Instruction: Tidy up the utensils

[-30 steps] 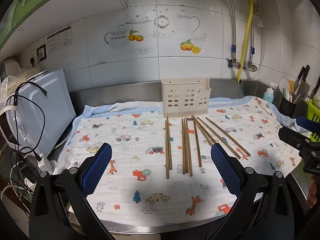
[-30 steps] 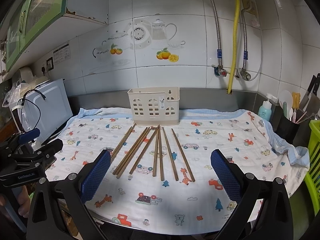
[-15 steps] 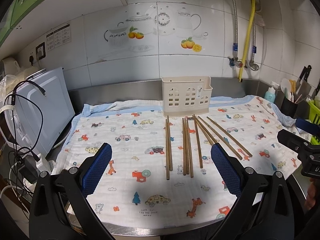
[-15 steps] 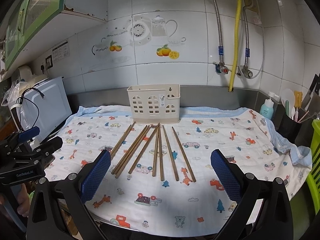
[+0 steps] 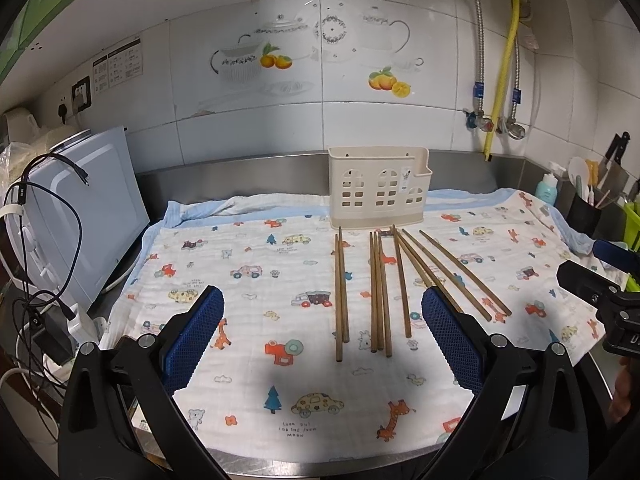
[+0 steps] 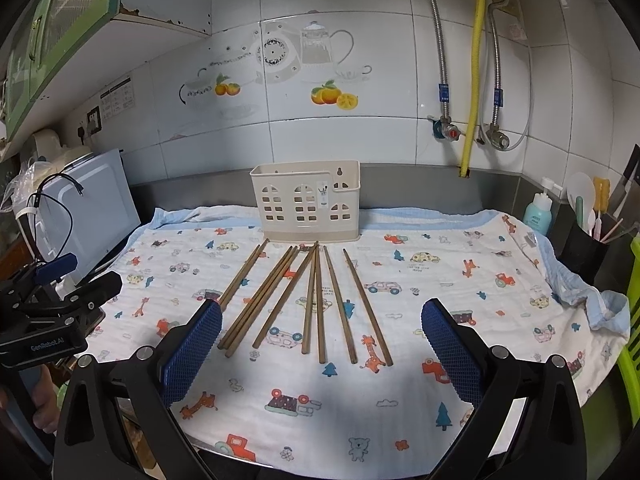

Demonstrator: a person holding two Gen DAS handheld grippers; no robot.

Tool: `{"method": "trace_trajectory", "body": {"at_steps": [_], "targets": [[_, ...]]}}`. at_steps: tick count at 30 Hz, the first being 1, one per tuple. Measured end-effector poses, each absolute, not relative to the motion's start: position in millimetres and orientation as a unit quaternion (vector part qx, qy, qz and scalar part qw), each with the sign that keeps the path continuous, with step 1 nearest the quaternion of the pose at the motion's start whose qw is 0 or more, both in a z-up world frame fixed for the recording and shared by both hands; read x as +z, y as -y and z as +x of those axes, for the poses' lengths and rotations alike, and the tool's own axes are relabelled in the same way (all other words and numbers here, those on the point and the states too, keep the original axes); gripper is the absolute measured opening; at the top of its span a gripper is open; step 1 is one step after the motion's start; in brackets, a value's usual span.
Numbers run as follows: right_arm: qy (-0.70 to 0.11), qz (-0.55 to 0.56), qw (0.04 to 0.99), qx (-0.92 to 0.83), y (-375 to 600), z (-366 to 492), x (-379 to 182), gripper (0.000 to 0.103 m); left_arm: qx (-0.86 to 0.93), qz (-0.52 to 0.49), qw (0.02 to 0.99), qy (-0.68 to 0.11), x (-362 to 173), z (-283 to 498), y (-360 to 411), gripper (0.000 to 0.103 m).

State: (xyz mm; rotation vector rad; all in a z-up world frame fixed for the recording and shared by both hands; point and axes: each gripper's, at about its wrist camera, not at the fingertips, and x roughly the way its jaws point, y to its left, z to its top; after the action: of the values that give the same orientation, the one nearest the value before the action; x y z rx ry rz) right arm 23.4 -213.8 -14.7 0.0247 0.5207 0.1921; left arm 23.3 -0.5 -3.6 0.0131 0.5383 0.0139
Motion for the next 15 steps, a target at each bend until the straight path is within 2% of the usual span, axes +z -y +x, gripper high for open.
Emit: {"method": "trace_trajectory", "body": {"at_steps": [15], "targets": [[-0.283, 0.008, 0.954, 0.098, 214.4, 48.1, -30.1, 0.097, 0.020, -0.005, 0.955, -0.296, -20.9, 47.0, -6.0, 0.098]]}}
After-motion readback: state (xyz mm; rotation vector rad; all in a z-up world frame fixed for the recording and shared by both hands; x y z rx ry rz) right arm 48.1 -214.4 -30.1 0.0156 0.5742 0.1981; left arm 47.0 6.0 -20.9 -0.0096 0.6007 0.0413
